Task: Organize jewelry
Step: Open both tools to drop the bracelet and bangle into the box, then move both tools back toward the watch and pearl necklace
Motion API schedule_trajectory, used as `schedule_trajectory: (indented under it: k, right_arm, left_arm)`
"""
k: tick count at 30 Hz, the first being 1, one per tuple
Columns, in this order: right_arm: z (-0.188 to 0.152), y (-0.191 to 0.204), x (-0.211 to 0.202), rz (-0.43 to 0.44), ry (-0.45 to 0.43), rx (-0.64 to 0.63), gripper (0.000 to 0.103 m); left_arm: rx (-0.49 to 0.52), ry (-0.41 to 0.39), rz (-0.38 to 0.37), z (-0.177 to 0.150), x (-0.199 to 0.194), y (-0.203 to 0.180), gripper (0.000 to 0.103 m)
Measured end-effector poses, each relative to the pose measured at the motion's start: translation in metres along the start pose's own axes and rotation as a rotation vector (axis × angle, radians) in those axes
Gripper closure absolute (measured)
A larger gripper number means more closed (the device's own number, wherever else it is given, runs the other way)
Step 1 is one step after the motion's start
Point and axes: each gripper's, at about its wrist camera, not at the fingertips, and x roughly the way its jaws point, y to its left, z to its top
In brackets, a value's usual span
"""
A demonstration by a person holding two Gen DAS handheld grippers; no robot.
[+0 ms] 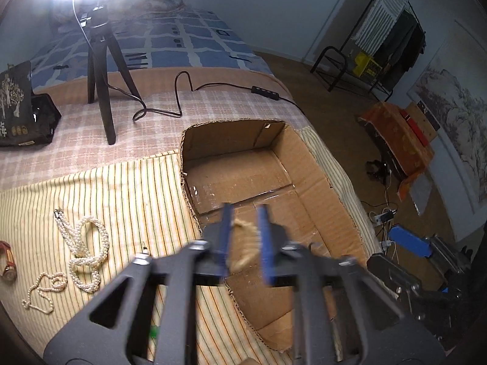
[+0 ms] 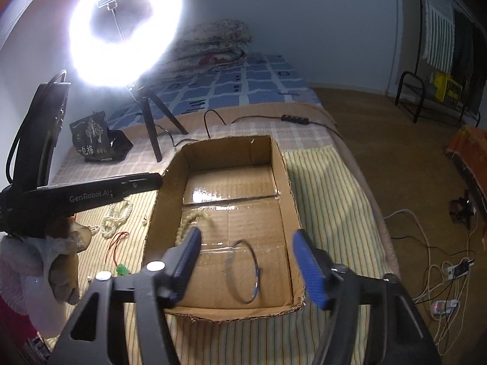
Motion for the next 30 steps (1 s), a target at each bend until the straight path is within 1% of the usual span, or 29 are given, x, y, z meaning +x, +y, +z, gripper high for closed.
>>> schedule_trajectory:
  k: [1,2,3,4,9,16,24,27,30]
  right_arm:
    - [0.0,0.002,-0.001,0.001,-0.003,-0.005,0.035]
    - [0.0,0.002,-0.002,0.0,-0.005,-0.006,0.033]
    - [0.0,0.002,-0.003,-0.004,-0.009,-0.005,0.03]
    - [0.001,0.0,-0.003,-0.006,-0.011,-0.003,0.03]
    - [-0.001,-0.002,-0.004,-0.008,-0.008,0.011,0.03]
    - [-0.001,-0.001,-0.009,-0.006,-0.014,0.017,0.029]
    - [-0.001,0.01,-0.014,0.012,-0.013,-0.001,0.028]
    - [0.0,0.019,-0.018,0.022,-0.031,-0.017,0.025]
    - [0.001,0.03,-0.022,0.032,-0.048,-0.042,0.025]
  left_arm:
    - [0.002,-0.007,0.003,0.0,-0.002,-0.001,0.057]
    - [0.008,-0.021,0.007,0.0,-0.005,-0.003,0.057]
    - [0.015,-0.026,0.012,0.0,-0.007,-0.004,0.057]
    - [0.023,-0.031,0.016,0.0,-0.01,-0.006,0.057]
    - [0.042,-0.047,0.027,0.0,-0.018,-0.011,0.057]
    - [0.042,-0.051,0.041,-0.003,-0.026,-0.006,0.057]
    - [0.027,-0.072,0.058,-0.005,-0.049,0.01,0.057]
    - [0.041,-0.091,0.079,-0.007,-0.065,0.019,0.057]
    - [0.042,-0.105,0.095,-0.008,-0.082,0.032,0.057]
